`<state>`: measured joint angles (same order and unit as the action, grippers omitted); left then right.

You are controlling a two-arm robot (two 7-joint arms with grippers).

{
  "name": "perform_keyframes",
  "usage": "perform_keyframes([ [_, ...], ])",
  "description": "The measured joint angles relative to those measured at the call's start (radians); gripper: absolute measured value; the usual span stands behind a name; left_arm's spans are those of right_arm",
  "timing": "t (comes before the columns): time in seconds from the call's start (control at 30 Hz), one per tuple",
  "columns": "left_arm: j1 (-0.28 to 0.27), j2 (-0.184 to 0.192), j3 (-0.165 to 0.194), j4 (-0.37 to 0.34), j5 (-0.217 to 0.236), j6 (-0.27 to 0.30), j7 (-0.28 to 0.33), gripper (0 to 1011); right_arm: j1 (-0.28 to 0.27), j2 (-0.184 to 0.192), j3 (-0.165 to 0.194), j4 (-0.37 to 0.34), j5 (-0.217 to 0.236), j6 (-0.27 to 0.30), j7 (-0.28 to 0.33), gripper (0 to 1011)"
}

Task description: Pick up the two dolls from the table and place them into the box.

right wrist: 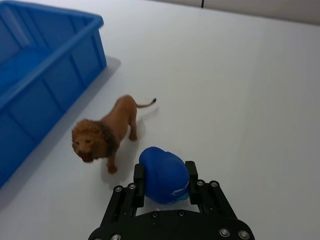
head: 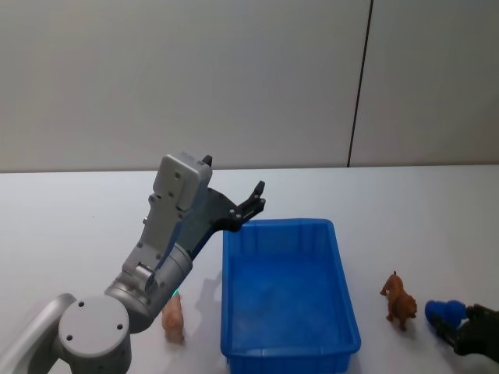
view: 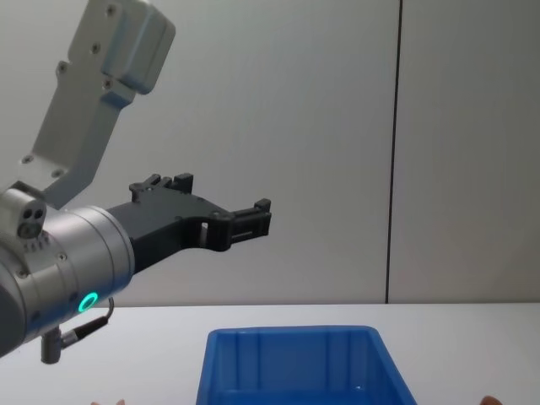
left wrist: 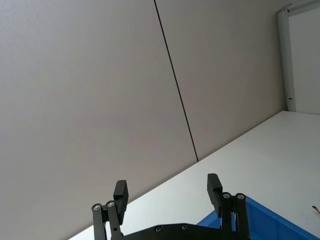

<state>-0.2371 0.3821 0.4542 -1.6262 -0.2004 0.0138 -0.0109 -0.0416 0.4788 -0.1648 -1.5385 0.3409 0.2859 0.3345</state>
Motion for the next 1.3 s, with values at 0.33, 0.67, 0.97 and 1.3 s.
perform_keyframes([
  [0.33,0.000,0.000,0.000,0.000,0.000,0.000,0.000,1001,0.012,0.003,0.008,-0.047,0.004,-0.050,0.006,411],
  [0.67,0.000,0.000,0.000,0.000,0.000,0.000,0.000,1001,0.054,-0.007,0.005,-0.104,-0.005,-0.093,0.045,351],
  [0.97,0.000,0.000,0.000,0.000,0.000,0.000,0.000,1001,0.112,-0.043,-0.026,-0.128,-0.037,-0.090,0.118,293],
  [1.3,0.000,0.000,0.000,0.000,0.000,0.000,0.000,1001,0.158,-0.098,-0.084,-0.110,-0.086,-0.044,0.204,233],
])
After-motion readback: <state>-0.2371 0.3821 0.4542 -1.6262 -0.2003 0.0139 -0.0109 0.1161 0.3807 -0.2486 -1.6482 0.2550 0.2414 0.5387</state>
